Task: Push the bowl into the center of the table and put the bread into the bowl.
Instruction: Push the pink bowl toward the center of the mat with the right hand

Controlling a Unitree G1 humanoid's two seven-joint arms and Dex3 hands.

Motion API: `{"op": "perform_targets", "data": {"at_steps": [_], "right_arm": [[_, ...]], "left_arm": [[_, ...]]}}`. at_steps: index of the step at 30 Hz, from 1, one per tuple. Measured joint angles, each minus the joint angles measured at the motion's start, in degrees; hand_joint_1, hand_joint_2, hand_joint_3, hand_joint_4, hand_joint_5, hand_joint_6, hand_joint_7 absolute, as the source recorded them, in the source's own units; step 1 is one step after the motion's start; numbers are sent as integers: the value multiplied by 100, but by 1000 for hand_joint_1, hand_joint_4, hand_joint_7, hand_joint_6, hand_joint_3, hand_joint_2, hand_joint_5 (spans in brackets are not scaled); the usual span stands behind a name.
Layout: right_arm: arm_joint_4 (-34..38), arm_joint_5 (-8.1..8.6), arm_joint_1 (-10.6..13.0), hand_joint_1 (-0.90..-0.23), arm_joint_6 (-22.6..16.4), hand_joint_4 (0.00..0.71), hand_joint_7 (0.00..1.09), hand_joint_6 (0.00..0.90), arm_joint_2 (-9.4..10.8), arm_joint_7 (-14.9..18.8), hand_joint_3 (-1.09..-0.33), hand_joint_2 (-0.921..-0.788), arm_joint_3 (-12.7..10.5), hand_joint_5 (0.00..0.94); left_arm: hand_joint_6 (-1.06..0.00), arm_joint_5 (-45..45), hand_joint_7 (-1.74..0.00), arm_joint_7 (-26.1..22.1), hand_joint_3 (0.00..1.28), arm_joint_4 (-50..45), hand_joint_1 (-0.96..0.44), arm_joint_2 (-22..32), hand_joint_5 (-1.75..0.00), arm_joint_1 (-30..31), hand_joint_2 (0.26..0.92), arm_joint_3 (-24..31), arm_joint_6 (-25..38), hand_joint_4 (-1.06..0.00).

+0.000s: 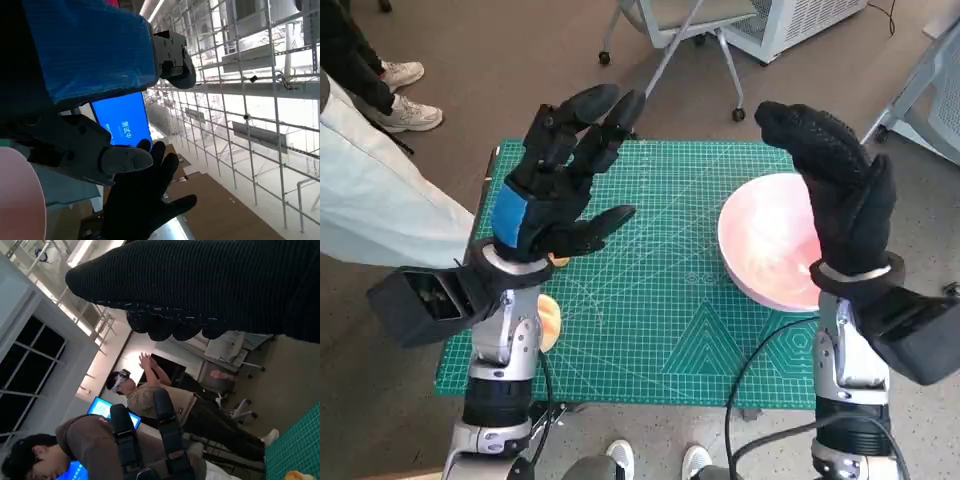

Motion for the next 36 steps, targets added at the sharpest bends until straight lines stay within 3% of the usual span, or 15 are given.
{"op": "perform_targets", "data": {"at_steps": [8, 12, 18, 21, 27, 36], "right_arm": [[0, 13, 0, -689, 22, 176, 595, -1, -45, 75, -781, -921, -23, 1], [26, 136, 0, -691, 19, 183, 598, 5, -147, 155, -767, -921, -105, 4], [442, 397, -10, -696, -211, 193, 505, 52, -427, 319, -741, -921, -489, 2], [764, 413, -27, -694, -413, 184, 483, 60, -559, 316, -744, -921, -720, 0], [1666, 350, -155, -687, -893, 170, 454, 59, -790, 58, -764, -921, -1135, 1], [3420, -52, -464, -672, -1367, 169, 421, 62, -1248, -658, -820, -921, -1511, 1]], "left_arm": [[1, 16, -698, 24, 413, -16, -157, 0, -1, 14, 821, -21, 4, -204], [1, 50, -696, 26, 417, -16, -153, -8, -2, 21, 819, -36, 3, -207], [1, 49, -694, 25, 424, -15, -151, -5, -4, 25, 817, -24, 2, -209], [1, 49, -693, 25, 428, -14, -158, 2, -4, 28, 815, -10, 2, -209], [1, 49, -695, 22, 432, -11, -165, 0, -4, 30, 814, -4, -3, -209], [1, 57, -701, 33, 431, -3, -182, -10, -5, 53, 814, -1, -78, -212]]}}
